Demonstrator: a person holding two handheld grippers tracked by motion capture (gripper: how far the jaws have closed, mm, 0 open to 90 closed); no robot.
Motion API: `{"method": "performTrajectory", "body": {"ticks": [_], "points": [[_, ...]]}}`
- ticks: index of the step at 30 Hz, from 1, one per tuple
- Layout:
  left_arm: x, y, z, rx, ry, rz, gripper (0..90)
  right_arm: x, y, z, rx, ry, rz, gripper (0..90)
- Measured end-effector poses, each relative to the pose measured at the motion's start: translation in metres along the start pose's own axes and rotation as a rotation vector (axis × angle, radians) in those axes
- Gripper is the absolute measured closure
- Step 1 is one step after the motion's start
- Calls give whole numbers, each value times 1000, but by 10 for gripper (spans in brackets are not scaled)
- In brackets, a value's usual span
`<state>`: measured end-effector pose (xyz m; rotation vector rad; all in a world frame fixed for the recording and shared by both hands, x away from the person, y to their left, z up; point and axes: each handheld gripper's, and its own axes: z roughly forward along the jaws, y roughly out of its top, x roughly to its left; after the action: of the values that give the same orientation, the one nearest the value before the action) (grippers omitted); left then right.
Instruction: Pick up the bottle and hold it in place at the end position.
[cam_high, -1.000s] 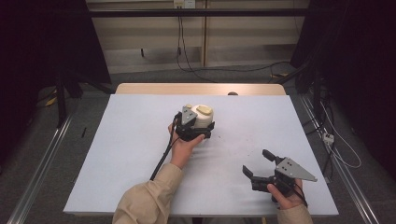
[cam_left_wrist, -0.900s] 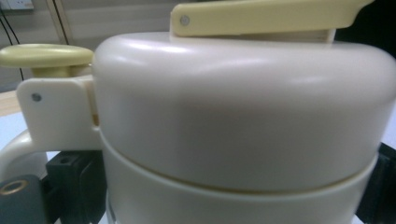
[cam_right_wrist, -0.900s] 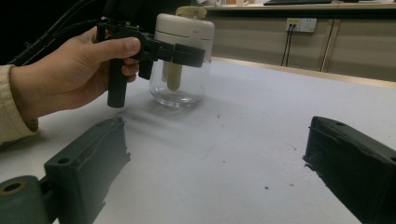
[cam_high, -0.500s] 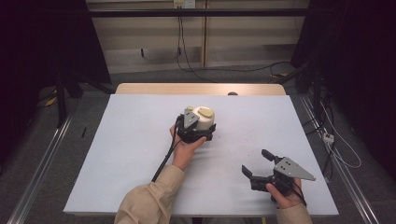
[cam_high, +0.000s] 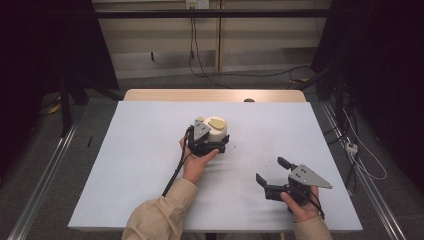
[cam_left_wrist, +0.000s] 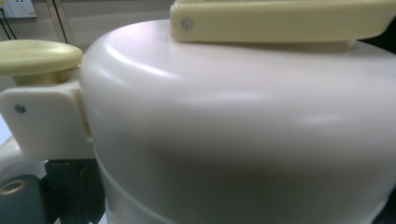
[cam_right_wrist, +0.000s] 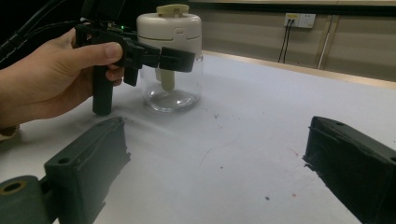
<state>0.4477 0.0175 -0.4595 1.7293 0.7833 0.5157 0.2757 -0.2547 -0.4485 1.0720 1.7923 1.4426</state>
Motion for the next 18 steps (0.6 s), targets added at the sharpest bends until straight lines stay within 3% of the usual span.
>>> {"method": "performTrajectory", "body": {"ticks": [18], "points": [[-1,-2,-2,-2,3,-4,52,0,8,16,16,33,7,51]]}}
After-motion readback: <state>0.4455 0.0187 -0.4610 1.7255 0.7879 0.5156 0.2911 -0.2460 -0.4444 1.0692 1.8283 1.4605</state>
